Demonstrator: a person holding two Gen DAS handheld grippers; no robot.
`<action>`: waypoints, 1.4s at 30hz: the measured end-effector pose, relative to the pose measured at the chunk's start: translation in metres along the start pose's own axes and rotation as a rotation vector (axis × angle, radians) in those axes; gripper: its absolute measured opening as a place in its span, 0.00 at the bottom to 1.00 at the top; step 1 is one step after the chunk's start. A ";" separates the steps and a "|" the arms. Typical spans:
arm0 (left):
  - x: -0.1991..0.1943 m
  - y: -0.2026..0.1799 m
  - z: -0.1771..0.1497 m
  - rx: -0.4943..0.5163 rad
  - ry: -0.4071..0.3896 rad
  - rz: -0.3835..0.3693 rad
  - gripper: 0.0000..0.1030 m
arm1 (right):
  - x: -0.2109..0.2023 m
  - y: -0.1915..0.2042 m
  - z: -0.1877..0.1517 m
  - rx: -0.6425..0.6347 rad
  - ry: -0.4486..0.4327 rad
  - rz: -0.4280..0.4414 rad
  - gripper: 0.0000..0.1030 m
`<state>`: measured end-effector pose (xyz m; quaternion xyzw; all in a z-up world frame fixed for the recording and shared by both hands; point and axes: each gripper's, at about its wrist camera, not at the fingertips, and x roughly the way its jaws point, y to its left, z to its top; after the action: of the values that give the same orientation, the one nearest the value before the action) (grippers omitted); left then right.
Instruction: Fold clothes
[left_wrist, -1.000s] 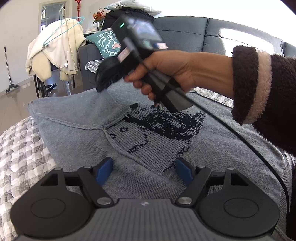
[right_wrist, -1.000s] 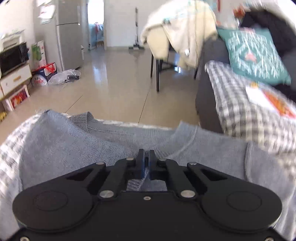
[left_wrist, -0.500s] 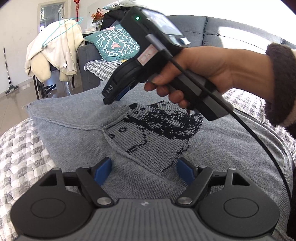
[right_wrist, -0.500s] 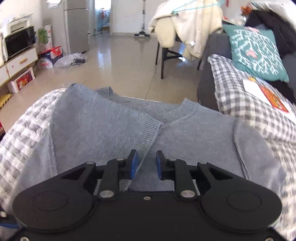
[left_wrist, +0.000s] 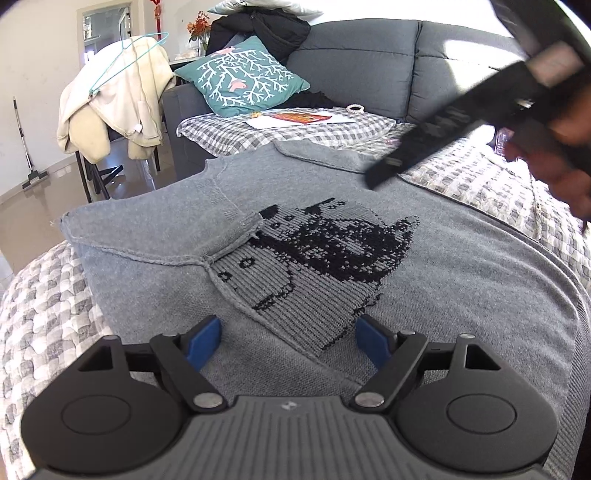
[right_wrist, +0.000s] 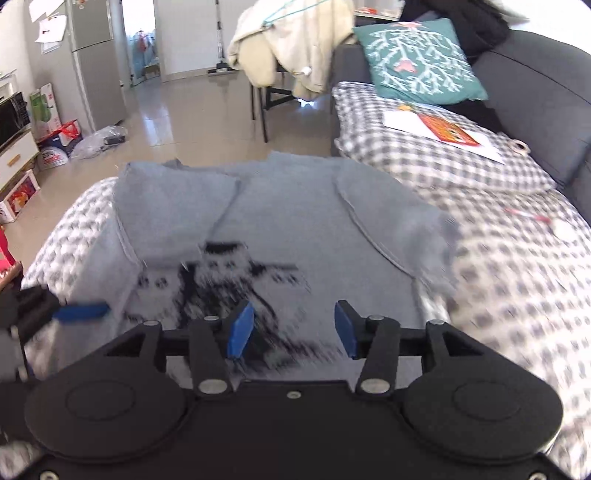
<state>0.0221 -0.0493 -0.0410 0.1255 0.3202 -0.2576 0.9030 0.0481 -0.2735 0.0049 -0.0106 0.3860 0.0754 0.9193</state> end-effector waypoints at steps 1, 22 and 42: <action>0.000 0.000 0.003 -0.005 0.010 0.008 0.78 | -0.007 -0.008 -0.009 0.018 0.001 -0.005 0.53; 0.099 -0.111 0.138 0.256 -0.068 0.035 0.77 | -0.051 -0.087 -0.103 0.150 0.050 0.137 0.35; 0.212 -0.176 0.163 0.431 0.039 0.050 0.09 | -0.050 -0.092 -0.110 0.087 0.072 0.155 0.22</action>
<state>0.1501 -0.3418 -0.0632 0.3286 0.2718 -0.2954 0.8549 -0.0509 -0.3791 -0.0406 0.0564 0.4215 0.1289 0.8959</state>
